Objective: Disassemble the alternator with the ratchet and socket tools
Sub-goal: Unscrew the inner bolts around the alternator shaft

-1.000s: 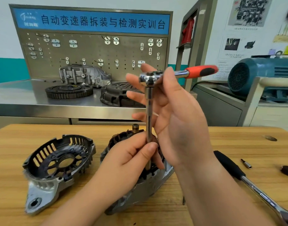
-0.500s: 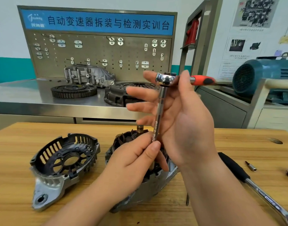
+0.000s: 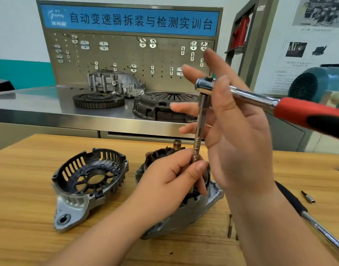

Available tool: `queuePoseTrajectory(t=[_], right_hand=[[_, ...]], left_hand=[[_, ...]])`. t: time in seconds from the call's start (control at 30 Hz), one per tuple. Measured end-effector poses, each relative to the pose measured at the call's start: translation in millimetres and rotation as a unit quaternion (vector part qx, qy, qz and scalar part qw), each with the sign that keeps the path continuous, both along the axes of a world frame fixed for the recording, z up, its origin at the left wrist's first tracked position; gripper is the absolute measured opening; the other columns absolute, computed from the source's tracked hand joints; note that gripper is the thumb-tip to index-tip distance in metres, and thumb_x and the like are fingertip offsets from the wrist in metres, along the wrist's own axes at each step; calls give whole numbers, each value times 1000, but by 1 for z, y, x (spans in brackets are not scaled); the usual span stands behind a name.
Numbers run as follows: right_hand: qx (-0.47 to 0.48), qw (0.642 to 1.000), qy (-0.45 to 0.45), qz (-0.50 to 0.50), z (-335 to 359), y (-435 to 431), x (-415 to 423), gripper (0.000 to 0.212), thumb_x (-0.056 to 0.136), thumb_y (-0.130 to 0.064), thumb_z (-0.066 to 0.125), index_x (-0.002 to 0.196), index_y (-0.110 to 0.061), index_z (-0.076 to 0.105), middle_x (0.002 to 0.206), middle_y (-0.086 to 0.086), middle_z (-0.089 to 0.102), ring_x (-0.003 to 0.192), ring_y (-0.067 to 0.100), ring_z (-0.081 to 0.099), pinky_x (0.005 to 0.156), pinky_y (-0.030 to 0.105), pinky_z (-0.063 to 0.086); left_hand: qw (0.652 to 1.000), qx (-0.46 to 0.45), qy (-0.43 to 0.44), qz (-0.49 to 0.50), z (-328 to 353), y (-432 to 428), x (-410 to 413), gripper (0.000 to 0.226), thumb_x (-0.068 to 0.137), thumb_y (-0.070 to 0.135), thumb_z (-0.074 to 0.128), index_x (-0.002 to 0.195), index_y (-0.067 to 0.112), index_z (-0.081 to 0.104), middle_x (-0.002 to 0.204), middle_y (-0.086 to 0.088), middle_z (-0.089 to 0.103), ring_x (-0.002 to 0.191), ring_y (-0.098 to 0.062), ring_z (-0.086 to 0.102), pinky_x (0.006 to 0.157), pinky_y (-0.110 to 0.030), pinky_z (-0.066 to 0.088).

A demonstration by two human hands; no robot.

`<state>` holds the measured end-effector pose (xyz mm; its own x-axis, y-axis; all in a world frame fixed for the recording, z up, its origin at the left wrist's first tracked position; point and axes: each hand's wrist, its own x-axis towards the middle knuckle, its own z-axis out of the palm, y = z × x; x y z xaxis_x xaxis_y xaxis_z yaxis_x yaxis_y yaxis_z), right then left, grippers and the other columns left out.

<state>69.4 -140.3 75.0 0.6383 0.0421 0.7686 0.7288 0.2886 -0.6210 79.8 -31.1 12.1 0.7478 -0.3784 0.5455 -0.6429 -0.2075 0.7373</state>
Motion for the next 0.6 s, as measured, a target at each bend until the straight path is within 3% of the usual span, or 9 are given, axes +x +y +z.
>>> queuePoseTrajectory(t=[0.1,0.23,0.37,0.47,0.53,0.6], right_hand=[[24,990,109,86,1,1,1,46,94,-49,34,122,-21,58,107,6,74,77,22,71,57,25,55],[-11,974,187,125,2,-4,2,63,89,-58,24,113,-16,64,95,10,75,70,19,69,55,25,52],[-55,978,186,76,2,-1,2,64,78,-60,30,113,-20,65,93,8,76,73,19,67,58,26,52],[-109,983,151,-1,2,-1,1,55,87,-65,29,112,-31,65,96,-1,76,85,17,69,70,32,55],[-129,983,121,-40,4,-4,-1,44,91,-59,30,101,-37,67,100,-6,75,92,15,68,78,38,55],[-140,983,105,-62,7,-10,-1,38,90,-54,33,98,-39,67,103,-6,73,96,13,68,82,40,55]], left_hand=[[1000,-7,3,-10,-1,1,-1,34,90,49,38,88,23,60,73,7,70,72,-31,63,73,-51,50],[1000,-4,12,-22,-1,2,0,43,90,47,38,88,10,60,76,8,70,76,-34,63,77,-53,50],[1000,-16,-3,5,-3,1,1,36,92,41,42,90,13,63,76,8,71,73,-36,63,75,-52,51],[998,-44,-21,31,-4,0,0,27,94,30,41,95,15,64,75,10,70,74,-29,63,76,-47,50],[996,-75,-30,28,-1,0,-1,25,94,27,39,98,15,61,74,8,70,77,-19,65,80,-35,50],[992,-118,-37,16,4,3,-1,21,96,27,39,90,19,57,71,3,69,77,-14,65,78,-24,48]])
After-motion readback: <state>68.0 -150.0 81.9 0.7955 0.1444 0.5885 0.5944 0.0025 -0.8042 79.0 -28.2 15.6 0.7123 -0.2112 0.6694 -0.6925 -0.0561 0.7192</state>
